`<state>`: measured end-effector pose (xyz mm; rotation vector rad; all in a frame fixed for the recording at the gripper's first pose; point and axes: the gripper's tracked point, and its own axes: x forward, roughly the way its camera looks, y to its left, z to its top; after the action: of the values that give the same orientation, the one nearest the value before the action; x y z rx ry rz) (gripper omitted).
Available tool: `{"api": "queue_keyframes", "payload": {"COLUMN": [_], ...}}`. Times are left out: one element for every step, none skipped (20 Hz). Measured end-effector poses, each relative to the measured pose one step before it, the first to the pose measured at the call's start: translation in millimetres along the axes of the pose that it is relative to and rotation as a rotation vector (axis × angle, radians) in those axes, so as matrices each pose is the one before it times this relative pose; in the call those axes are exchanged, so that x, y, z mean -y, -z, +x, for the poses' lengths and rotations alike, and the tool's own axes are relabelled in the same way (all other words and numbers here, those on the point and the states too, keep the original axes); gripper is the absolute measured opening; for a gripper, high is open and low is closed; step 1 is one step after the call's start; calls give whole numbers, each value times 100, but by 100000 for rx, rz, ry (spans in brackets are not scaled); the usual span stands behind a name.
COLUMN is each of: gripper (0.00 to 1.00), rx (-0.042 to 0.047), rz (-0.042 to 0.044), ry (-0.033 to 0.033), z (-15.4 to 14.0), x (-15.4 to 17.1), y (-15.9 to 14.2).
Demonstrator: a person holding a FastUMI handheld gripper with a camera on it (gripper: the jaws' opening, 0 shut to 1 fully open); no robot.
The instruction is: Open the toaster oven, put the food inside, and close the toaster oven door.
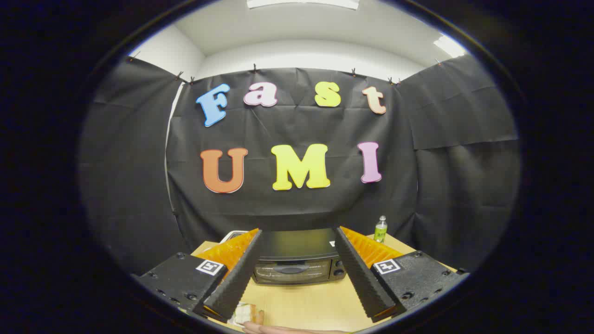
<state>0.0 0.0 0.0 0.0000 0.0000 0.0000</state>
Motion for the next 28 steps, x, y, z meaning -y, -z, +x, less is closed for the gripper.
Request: {"api": "queue_keyframes", "payload": {"gripper": [100,100,100,100,100,100,100,100,100,100,100,100,100,100,100,100,100,100,100,100,100,100,100,100,100,100,100,100], "rx": [-81,228,379,477,865,642,157,-471,-107,-1,182,35,111,526,312,-141,-465,-933,-624,-570,215,146,25,54,-63,-364,-91,-208], "rz": [64,634,186,-274,-558,-542,-222,136,190,470,802,445,-101,-380,-583,-495,-67,2,87,464,1614,1315,768,126,-831,-1088,-1536,-933], "ry": [150,215,269,562,671,382,147,-116,-202,-908,-1848,-1418,-736,-292,-60,62,107,171,-312,-1657,-2496,-923,341,512,1211,138,484,953], "z": [183,111,155,107,169,91,194,117,-48,-51,-25,44,42,54,190,271,283,477,490,635,780,859,959,985,1098,1099,1140,1250], "x": [-40,-8,42,128,186,74,-60,-31,11,-141,-395,-280,13,-50,-4,0,-25,10,17,-359,-647,-54,483,290,210,24,118,311], "y": [249,37,-11,-90,-35,-90,160,178,85,13,13,38,181,-62,198,260,405,375,457,311,220,175,505,263,487,562,808,998]}}
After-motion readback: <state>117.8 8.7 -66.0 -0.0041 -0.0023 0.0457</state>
